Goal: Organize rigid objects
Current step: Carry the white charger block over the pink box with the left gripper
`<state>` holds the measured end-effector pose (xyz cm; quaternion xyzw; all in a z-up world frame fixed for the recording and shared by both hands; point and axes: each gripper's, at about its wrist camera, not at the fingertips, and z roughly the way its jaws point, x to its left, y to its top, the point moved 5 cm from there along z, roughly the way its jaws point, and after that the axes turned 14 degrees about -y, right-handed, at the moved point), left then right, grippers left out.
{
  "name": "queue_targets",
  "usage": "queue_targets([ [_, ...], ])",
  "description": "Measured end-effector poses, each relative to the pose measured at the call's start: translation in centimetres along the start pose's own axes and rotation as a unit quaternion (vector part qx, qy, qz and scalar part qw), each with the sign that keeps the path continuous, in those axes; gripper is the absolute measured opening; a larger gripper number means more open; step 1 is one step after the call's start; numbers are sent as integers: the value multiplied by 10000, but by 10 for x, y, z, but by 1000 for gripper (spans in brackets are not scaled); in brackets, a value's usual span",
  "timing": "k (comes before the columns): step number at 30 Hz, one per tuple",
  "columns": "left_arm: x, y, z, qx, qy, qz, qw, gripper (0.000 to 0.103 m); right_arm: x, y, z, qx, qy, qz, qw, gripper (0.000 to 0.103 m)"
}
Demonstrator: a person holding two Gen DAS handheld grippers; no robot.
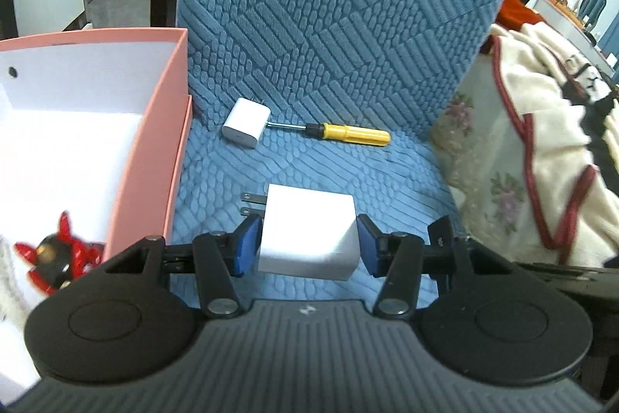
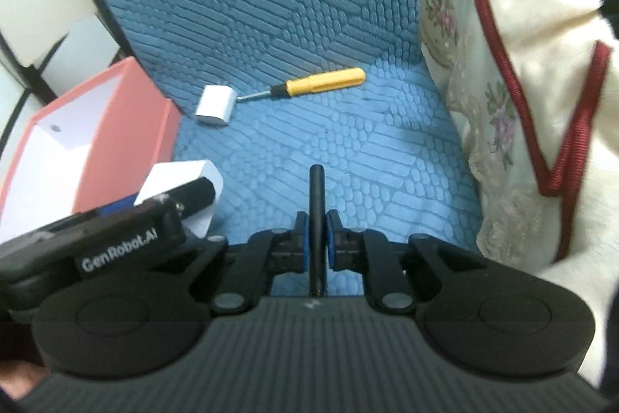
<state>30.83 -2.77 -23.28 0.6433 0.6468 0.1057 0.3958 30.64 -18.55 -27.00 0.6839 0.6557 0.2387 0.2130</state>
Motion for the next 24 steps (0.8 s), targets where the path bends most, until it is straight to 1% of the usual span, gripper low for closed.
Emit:
queue_targets([
  [9, -22, -17, -61, -64, -146, 4, 9999, 59, -12, -27, -50, -68, 186, 176, 9996, 13],
  [12, -29, -23, -78, -89, -140, 72, 9998, 59, -12, -36, -65, -133, 206, 111, 9996, 13],
  [17, -36, -35, -101, -107, -158, 98, 9998, 59, -12, -51, -79, -165, 268, 116, 9994, 13],
  [20, -39, -39, -112, -130, -109, 125, 9998, 59, -12, -55, -88, -208, 314, 105, 9992, 13],
  [24, -38, -38, -129, -222, -150, 100, 9996, 59, -8, -51, -100, -309, 371, 48, 9988, 13],
])
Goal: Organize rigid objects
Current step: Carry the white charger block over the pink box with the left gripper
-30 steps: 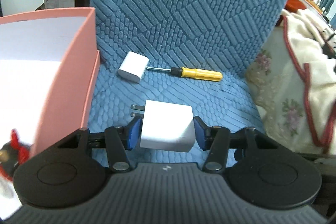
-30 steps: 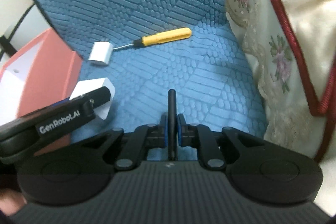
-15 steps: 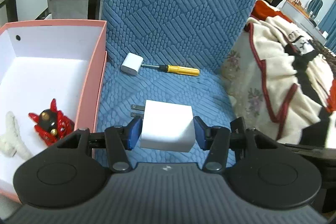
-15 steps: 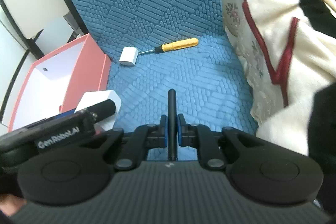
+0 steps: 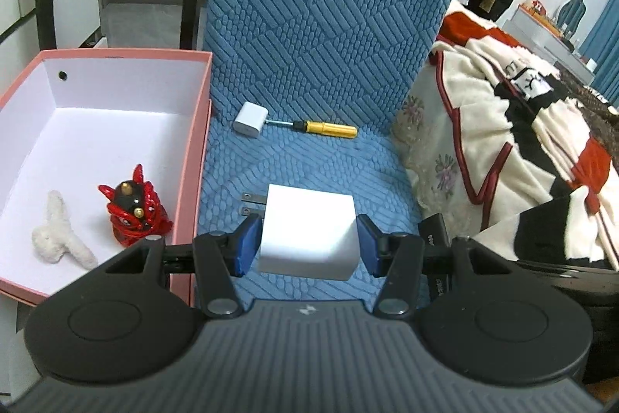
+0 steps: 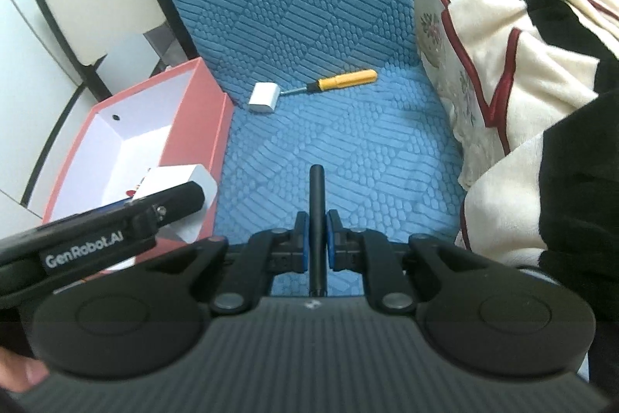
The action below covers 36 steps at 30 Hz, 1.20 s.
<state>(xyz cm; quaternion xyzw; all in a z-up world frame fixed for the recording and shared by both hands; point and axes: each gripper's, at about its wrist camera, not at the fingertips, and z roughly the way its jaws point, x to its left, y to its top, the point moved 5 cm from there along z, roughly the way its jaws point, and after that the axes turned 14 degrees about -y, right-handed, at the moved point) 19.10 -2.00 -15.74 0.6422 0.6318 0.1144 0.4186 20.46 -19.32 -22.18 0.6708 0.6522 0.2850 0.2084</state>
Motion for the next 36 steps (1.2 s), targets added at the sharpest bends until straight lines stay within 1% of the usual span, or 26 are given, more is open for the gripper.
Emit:
queue_targets([
  [7, 10, 19, -30, -232, 67, -48, 9997, 59, 25, 25, -28, -350, 183, -219, 9990, 13],
  [10, 18, 34, -44, -364, 122, -25, 9993, 59, 39, 39, -37, -534, 284, -313, 9977, 13],
  [14, 33, 58, -64, -565, 159, -166, 9981, 59, 57, 62, -46, -667, 447, -342, 9962, 12],
  [18, 46, 81, -83, -725, 308, -66, 9969, 59, 84, 79, -58, -820, 640, -504, 9933, 12],
  [23, 76, 107, -112, -923, 549, -128, 9941, 59, 121, 95, -71, -1018, 860, -712, 9885, 12],
  [25, 90, 114, -124, -1010, 630, -187, 9927, 59, 135, 99, -75, -1019, 1021, -746, 9867, 12],
  [29, 123, 122, -148, -1150, 745, -382, 9898, 59, 167, 103, -79, -1067, 1157, -917, 9833, 12],
  [33, 155, 119, -159, -1117, 894, -564, 9881, 59, 197, 97, -72, -924, 1268, -1100, 9815, 12],
  [36, 182, 110, -158, -991, 983, -712, 9877, 59, 218, 85, -57, -666, 1348, -1234, 9809, 12],
])
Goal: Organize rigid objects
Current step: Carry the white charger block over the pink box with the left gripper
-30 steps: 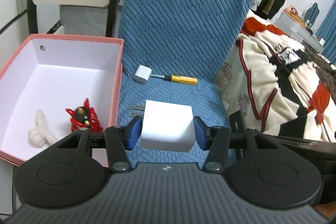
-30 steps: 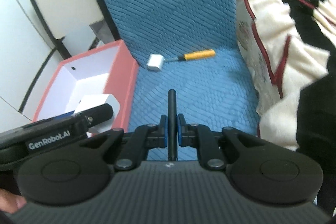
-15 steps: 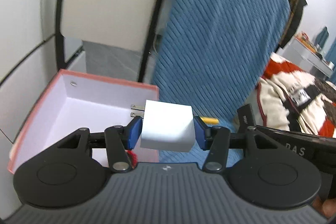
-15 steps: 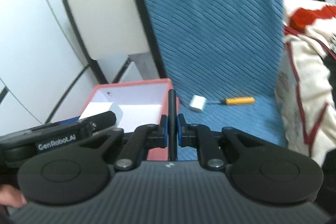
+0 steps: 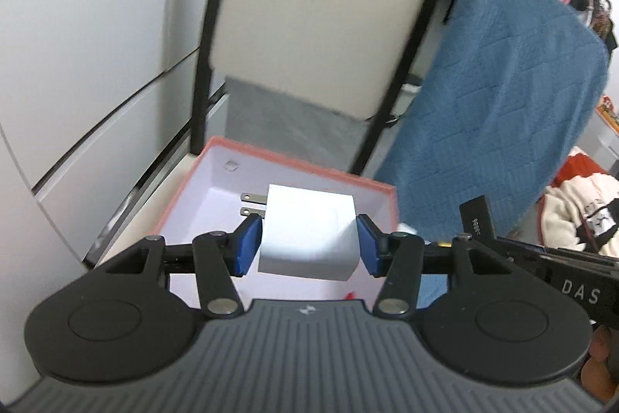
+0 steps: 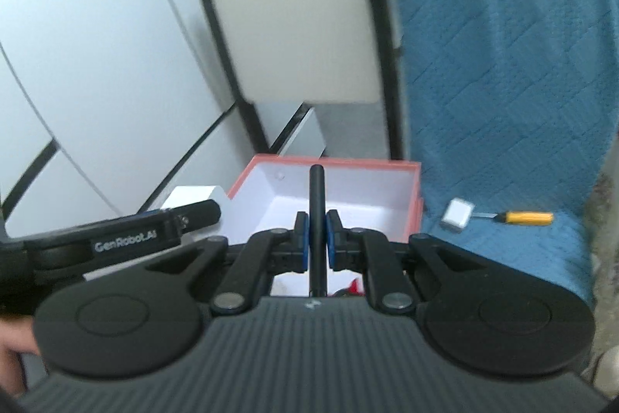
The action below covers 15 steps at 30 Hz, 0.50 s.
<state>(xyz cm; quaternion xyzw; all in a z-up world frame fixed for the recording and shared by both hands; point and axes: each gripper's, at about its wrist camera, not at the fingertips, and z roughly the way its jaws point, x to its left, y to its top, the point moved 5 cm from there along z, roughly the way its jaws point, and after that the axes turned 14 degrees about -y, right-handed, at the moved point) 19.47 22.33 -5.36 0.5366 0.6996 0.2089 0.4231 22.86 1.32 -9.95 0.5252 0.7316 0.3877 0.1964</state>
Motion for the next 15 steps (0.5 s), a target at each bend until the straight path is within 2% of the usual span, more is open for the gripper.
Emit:
queue_targets([
  [9, 68, -27, 38, 646, 217, -376, 9970, 59, 38, -53, 65, 885, 35, -273, 9957, 13],
  [15, 94, -52, 70, 1095, 317, -542, 9920, 59, 46, -88, 103, 1421, -34, -285, 9894, 13],
])
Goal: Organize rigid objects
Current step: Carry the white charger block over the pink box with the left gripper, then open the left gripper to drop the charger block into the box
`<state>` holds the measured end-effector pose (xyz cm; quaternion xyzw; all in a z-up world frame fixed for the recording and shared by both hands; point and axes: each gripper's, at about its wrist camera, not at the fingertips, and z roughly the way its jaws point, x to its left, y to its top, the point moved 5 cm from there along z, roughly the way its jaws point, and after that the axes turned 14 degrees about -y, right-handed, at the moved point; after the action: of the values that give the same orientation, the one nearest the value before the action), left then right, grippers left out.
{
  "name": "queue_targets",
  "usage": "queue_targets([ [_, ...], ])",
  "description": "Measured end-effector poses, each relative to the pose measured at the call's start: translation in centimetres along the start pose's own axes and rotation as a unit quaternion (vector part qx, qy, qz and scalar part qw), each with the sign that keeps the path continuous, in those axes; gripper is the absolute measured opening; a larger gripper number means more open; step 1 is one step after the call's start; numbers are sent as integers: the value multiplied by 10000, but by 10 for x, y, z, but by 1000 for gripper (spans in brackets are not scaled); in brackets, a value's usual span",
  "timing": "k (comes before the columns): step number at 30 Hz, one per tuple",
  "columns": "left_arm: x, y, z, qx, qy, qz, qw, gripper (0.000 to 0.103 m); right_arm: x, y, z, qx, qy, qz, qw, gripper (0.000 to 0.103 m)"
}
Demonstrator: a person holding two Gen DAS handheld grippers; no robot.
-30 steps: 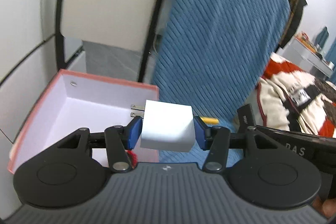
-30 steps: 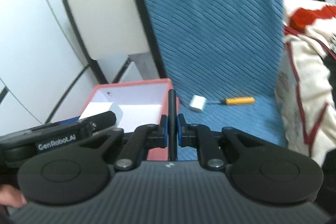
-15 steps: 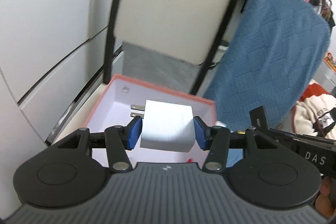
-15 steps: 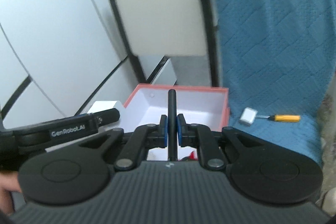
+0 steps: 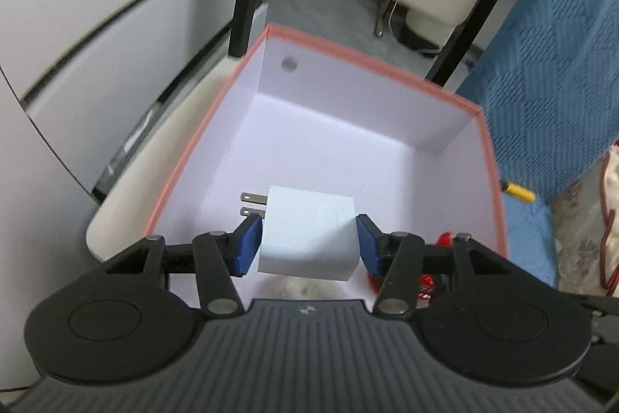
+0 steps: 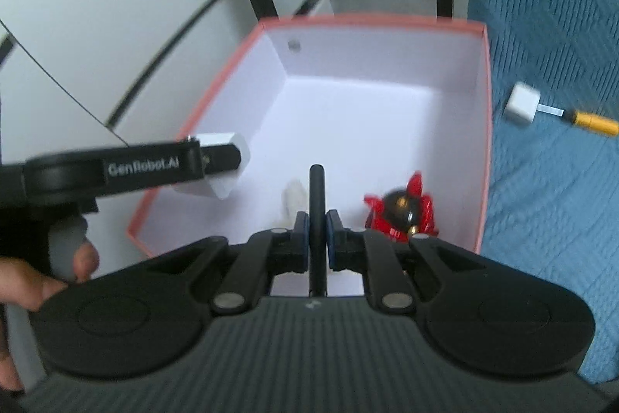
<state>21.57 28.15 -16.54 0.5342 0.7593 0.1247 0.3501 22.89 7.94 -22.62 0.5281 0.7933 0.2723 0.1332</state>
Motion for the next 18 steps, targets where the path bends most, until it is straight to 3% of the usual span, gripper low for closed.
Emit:
queue_targets([
  [8, 17, -13, 24, 273, 16, -156, 9995, 59, -3, -17, 30, 342, -175, 47, 9993, 13],
  [18, 8, -4, 17, 147, 116, -175, 9997, 62, -12, -9, 12, 134, -34, 204, 9997, 14],
])
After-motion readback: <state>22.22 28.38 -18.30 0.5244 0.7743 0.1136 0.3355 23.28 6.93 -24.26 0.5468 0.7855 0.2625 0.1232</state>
